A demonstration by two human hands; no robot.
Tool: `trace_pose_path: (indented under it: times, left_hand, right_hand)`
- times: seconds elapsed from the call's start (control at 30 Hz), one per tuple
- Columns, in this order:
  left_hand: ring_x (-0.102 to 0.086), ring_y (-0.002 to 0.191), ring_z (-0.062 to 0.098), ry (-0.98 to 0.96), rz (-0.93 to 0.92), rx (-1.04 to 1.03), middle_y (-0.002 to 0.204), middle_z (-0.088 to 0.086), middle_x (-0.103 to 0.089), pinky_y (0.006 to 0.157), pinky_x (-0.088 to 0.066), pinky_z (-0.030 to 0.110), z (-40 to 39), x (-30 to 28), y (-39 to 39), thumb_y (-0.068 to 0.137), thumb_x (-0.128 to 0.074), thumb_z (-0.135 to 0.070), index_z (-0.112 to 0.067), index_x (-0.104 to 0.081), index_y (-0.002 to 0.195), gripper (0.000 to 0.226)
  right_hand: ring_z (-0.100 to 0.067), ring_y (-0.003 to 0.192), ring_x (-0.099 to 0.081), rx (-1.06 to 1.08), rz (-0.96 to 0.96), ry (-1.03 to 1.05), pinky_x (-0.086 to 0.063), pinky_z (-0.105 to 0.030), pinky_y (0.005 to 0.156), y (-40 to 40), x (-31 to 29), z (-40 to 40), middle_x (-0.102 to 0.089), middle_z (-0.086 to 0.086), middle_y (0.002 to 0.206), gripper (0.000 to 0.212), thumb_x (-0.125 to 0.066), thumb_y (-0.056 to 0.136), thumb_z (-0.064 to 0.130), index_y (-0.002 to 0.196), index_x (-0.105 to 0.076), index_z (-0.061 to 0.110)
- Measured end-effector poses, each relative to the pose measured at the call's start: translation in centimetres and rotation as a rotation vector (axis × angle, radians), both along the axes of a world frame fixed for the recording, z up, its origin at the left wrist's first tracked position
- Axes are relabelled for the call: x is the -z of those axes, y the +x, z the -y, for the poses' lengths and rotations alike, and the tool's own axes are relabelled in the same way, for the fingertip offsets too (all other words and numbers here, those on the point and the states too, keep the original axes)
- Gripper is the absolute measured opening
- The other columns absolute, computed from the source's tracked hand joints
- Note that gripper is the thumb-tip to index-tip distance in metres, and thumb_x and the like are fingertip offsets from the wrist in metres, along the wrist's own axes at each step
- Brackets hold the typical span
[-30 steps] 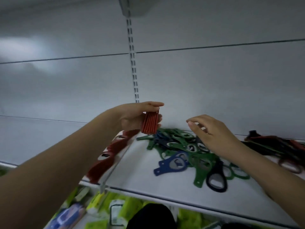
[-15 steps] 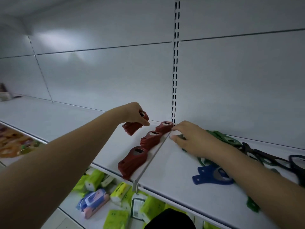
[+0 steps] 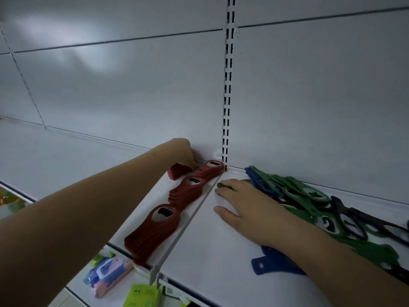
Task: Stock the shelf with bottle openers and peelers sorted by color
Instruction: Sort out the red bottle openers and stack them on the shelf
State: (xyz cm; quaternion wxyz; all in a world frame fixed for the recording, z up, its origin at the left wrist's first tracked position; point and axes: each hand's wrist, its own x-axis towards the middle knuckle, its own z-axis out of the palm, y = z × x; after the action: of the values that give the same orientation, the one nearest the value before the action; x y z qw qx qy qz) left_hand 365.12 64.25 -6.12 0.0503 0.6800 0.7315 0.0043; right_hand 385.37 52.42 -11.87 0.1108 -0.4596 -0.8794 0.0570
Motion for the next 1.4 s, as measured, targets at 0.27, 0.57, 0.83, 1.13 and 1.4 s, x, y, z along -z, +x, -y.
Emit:
trace_pose_path:
  times: [0.27, 0.57, 0.83, 1.13, 1.4]
  left_hand:
    - [-0.068, 0.098, 0.026, -0.259, 0.261, -0.175, 0.111, 0.015, -0.065, 0.080, -0.061, 0.040, 1.6, -1.2, -2.2, 0.075, -0.081, -0.048, -0.006, -0.051, 0.104, 0.059]
    - [-0.071, 0.071, 0.025, -0.155, 0.309, -0.086, 0.080, 0.017, -0.067, 0.060, -0.061, 0.031, 1.9, -0.1, -0.9, 0.082, -0.076, -0.006, 0.001, -0.059, 0.080, 0.018]
    - [-0.069, 0.064, 0.022, -0.174, 0.352, -0.062, 0.076, 0.016, -0.068, 0.060, -0.061, 0.035, 2.4, -0.9, 0.3, 0.082, -0.075, -0.002, 0.003, -0.061, 0.079, 0.016]
    - [-0.069, 0.086, 0.030, -0.224, 0.511, -0.145, 0.099, 0.019, -0.068, 0.074, -0.061, 0.041, 3.3, -2.6, -0.4, 0.093, -0.068, -0.031, 0.005, -0.057, 0.104, 0.039]
    - [-0.059, 0.094, 0.019, 0.525, 0.497, 0.153, 0.100, -0.001, -0.066, 0.083, -0.041, 0.028, 10.3, -4.6, 7.4, 0.094, -0.060, -0.033, -0.018, -0.067, 0.115, 0.027]
  right_hand:
    - [-0.012, 0.138, -0.031, -0.003, 0.017, -0.002, -0.030, -0.031, 0.115, 0.0, -0.2, 0.2, -0.032, 0.007, 0.154, 0.053, -0.036, 0.103, 0.049, 0.150, -0.037, 0.022]
    - [-0.011, 0.142, -0.028, -0.022, 0.036, -0.011, -0.027, -0.029, 0.117, 0.0, -0.6, 0.3, -0.028, 0.007, 0.159, 0.055, -0.036, 0.104, 0.047, 0.153, -0.034, 0.022]
    - [-0.012, 0.139, -0.033, -0.026, 0.048, -0.010, -0.032, -0.033, 0.114, 0.0, -0.6, 0.1, -0.034, 0.007, 0.155, 0.053, -0.037, 0.104, 0.047, 0.150, -0.038, 0.021]
    - [-0.008, 0.141, -0.031, -0.045, -0.101, 0.141, -0.026, -0.026, 0.118, 0.2, -0.5, -0.2, -0.041, 0.006, 0.152, 0.047, -0.041, 0.104, 0.044, 0.142, -0.050, 0.019]
    - [-0.017, 0.127, -0.051, 0.134, -0.812, 0.570, -0.038, -0.027, 0.110, 3.2, -8.6, 1.5, -0.062, -0.007, 0.132, 0.034, -0.043, 0.104, 0.024, 0.120, -0.067, 0.005]
